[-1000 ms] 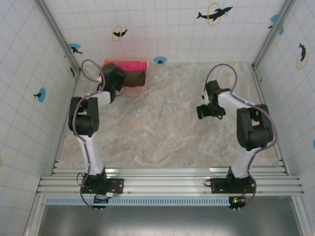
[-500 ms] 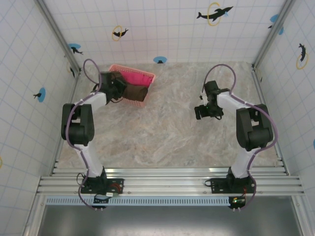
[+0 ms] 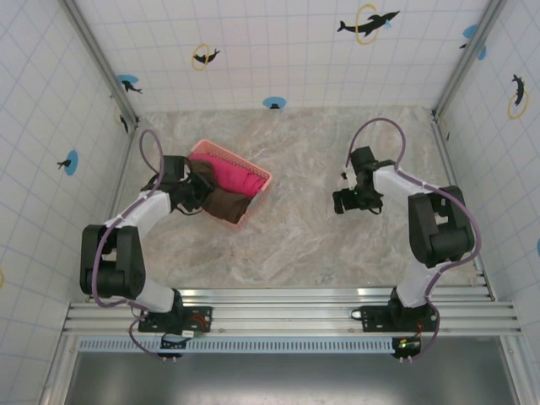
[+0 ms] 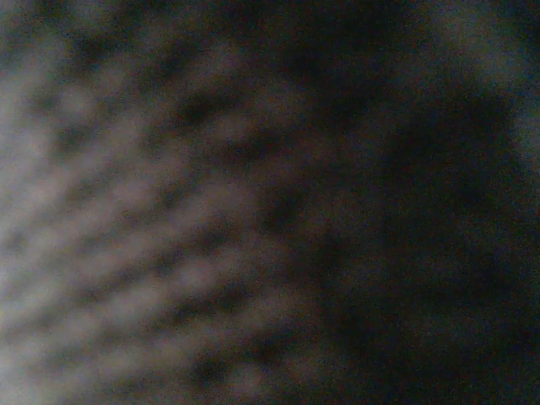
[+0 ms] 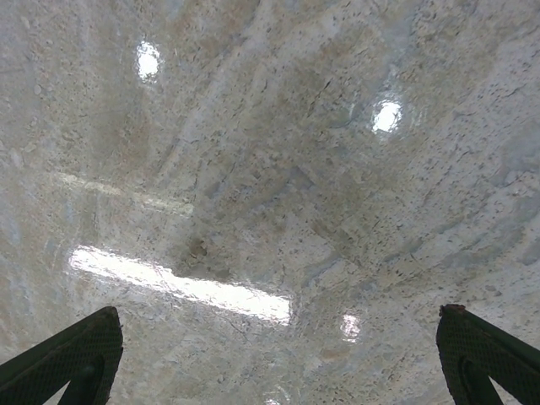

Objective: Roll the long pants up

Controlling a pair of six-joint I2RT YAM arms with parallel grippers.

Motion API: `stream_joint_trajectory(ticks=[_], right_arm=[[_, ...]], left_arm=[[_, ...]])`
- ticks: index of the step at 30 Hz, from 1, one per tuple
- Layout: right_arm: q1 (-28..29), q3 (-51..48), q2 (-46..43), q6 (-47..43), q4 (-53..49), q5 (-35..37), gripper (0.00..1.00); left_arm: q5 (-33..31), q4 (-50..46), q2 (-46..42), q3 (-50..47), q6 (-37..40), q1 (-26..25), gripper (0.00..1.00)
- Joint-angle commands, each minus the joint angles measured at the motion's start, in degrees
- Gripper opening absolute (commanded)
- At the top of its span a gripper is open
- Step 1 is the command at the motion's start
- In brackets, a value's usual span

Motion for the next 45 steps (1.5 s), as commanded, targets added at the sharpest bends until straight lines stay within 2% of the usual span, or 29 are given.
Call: stream_joint_trajectory(ticks=[1, 7, 12, 15, 20, 24, 32, 36, 40, 41, 43, 44, 45], right_arm=[[0.7, -0.6, -2.0, 0.4, 0.7, -0.9, 0.99], [1.5, -0.6, -2.3, 0.3, 0.8, -1.6, 0.99], [2.5, -0.6, -2.4, 0.4, 0.7, -1.3, 0.99], [2.4, -1.1, -3.4, 0.5, 0.6, -0.5, 0.99], [2.2, -2.0, -4.4, 0.2, 0.1, -0.2, 0.98], [2.2, -2.0, -3.6, 0.1, 0.2, -1.0, 0.99], [2.3, -1.6, -2.8, -0.1, 0.0, -1.5, 0.99], [1.8, -1.3, -3.1, -0.7, -0.4, -1.1, 0.99], [1.1, -0.7, -2.5, -0.7, -0.5, -1.9, 0.98], [1.0, -0.5, -2.3, -0.8, -0.5, -2.2, 0.99], [1.0, -0.4, -2.9, -1.0, 0.2, -5.0, 0.98], [1.2, -0.6, -3.8, -0.8, 1.2, -6.3, 0.98], [1.6, -0.5, -4.9, -0.5, 1.9, -7.0, 0.98]], left_arm=[[-5.3, -14.8, 1.1, -2.5, 0.9, -0.2, 0.00], [-10.4, -21.2, 7.7, 3.6, -2.8, -0.7, 0.00], [-20.3, -23.9, 9.8, 11.8, -10.6, -6.0, 0.00], [-25.6, -28.8, 10.9, 14.5, -17.1, -8.3, 0.00], [-29.1, -34.4, 10.2, 9.6, -30.2, -11.1, 0.00], [-26.5, -34.2, 10.1, 3.5, -37.8, -12.1, 0.00], [-17.8, -27.1, 21.8, 5.2, -39.0, -12.1, 0.00], [-15.2, -25.8, 28.5, 10.6, -35.3, -12.1, 0.00], [-11.8, -18.0, 31.4, 12.0, -31.1, -12.0, 0.00], [-11.2, -17.0, 31.7, 12.9, -28.9, -12.0, 0.05], [-11.5, -18.8, 31.7, 15.4, -24.8, -11.9, 0.28], [-11.6, -20.8, 31.4, 16.9, -22.8, -11.9, 0.29], [-12.3, -22.9, 31.0, 18.0, -21.8, -11.9, 0.24]])
